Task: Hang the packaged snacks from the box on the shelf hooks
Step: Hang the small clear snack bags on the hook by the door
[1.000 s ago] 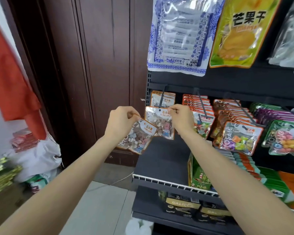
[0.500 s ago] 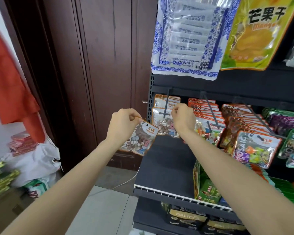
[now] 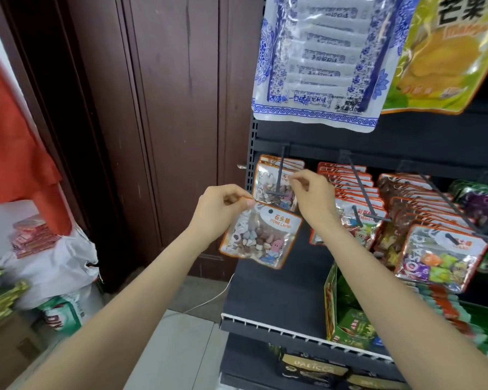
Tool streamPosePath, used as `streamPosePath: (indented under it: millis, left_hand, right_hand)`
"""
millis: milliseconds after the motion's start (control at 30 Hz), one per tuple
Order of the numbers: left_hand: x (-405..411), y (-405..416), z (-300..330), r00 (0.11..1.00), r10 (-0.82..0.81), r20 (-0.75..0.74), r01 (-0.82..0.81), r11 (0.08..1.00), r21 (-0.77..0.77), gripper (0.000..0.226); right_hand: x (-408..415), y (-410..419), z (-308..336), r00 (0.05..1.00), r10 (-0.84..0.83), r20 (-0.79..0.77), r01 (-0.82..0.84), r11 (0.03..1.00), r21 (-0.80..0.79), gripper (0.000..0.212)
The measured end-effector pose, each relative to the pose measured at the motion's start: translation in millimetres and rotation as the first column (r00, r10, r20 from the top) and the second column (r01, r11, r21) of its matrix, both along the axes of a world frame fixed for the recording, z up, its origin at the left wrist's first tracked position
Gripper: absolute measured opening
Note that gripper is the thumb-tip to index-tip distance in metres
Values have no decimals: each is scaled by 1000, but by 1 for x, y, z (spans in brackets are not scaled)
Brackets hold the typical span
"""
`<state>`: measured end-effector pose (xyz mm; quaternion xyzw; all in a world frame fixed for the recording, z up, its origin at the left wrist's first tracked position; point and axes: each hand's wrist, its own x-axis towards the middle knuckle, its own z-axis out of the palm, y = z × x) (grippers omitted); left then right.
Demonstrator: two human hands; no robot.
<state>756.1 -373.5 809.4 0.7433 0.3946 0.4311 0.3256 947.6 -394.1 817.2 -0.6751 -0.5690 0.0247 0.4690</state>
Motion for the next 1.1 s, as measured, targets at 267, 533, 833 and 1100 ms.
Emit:
streamPosePath:
  millis: [267,533,833,1100]
  left_hand:
    - [28,0,-5,961,38,275,8,987,-163,13]
    - [27,11,-14,947,101,305,-42,980,-196,10]
    - [49,44,-4,976,215,-47,-205,965,164,14]
    - [83,86,4,929,293,-227,-252,949,191,28]
  right_hand:
    - [1,-42,-4,948,256,-190,-272,960,-61,15]
    - [-6,-31,-5,979,197,-47,-201,974,-108,15]
    - [1,5,0,974,-29,226,39,998,-40,12]
    - [12,61,5,889,-181,420,248,962,-111,23]
